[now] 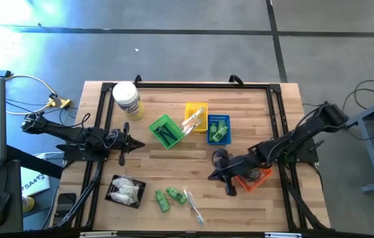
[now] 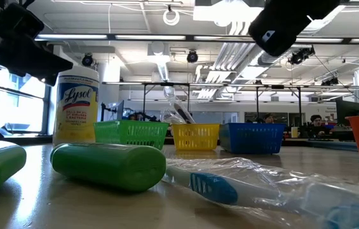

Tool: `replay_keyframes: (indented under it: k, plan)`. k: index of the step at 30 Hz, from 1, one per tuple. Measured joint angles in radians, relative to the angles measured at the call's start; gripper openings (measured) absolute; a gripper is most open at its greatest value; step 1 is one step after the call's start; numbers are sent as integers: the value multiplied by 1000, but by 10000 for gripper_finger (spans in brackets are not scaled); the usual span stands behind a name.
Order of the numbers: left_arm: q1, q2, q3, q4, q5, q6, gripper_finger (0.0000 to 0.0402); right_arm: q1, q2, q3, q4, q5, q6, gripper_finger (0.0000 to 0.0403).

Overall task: Pick & Place Travel size toiletries
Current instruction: Put the green shampoo into the blue basket

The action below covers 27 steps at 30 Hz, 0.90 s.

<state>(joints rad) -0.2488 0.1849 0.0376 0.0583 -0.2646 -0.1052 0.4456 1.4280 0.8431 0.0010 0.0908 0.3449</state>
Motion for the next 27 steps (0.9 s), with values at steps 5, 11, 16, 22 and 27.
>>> replay_keyframes:
  k: [5,11,16,22,27]
  plan:
    - [0,0,2,0,0,-31,0,31,132,90,-5,-17,62,2]
    - [0,0,3,0,0,-51,0,88,305,254,-127,-70,104,40]
    - [0,0,5,0,0,-83,0,103,400,385,-263,-16,222,141]
    - [0,0,5,1,0,-88,0,82,473,416,-261,-26,441,244]
    - [0,0,6,0,0,-90,0,82,531,416,-251,-26,511,261]
